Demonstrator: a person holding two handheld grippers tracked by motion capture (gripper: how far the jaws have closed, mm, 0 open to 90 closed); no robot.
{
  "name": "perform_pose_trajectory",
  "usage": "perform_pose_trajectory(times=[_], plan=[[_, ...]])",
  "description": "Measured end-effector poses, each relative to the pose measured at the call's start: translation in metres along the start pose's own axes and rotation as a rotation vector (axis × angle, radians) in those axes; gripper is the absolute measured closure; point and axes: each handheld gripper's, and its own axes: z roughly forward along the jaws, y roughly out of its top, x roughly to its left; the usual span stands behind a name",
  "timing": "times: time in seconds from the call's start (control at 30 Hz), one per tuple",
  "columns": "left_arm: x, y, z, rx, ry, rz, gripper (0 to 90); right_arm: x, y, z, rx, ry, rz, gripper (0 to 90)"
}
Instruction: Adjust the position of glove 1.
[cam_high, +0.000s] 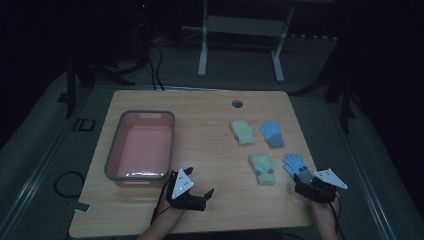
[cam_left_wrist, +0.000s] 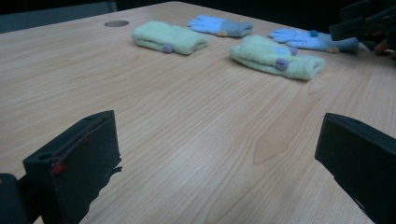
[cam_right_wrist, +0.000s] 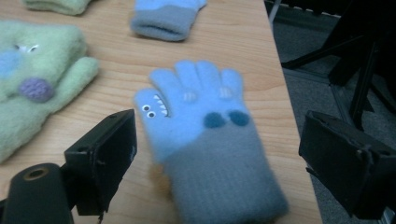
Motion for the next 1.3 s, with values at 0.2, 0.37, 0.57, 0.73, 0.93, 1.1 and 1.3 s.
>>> perform_pose_trajectory(times=[0.2, 0.37, 0.57, 0.73, 0.93, 1.1, 1.3], plan=[[0.000, 0.000, 0.001, 0.008, -0.009, 0.009, 0.2, 0.003, 0.001, 0.001, 0.015, 0.007, -0.018, 11.3], [0.000, 0.001, 0.002, 0.018, -0.020, 0.016, 0.2, 0.006, 0.002, -0.002, 0.024, 0.017, -0.019, 11.3], [0.000, 0.001, 0.002, 0.018, -0.019, 0.017, 0.2, 0.006, 0.015, -0.006, 0.045, 0.031, -0.017, 11.3], [0.000, 0.001, 0.002, 0.013, -0.021, 0.018, 0.2, 0.004, 0.036, -0.011, 0.042, 0.022, -0.025, 11.2], [-0.001, 0.001, 0.002, 0.013, -0.021, 0.022, 0.2, -0.006, 0.067, -0.018, 0.016, 0.019, -0.025, 11.6], [-0.002, 0.001, 0.002, 0.015, -0.022, 0.036, 0.2, -0.008, 0.087, -0.014, 0.069, 0.119, -0.003, 16.0], [-0.002, 0.001, 0.002, 0.015, -0.021, 0.036, 0.2, 0.004, 0.105, -0.008, 0.056, 0.152, -0.021, 11.0]])
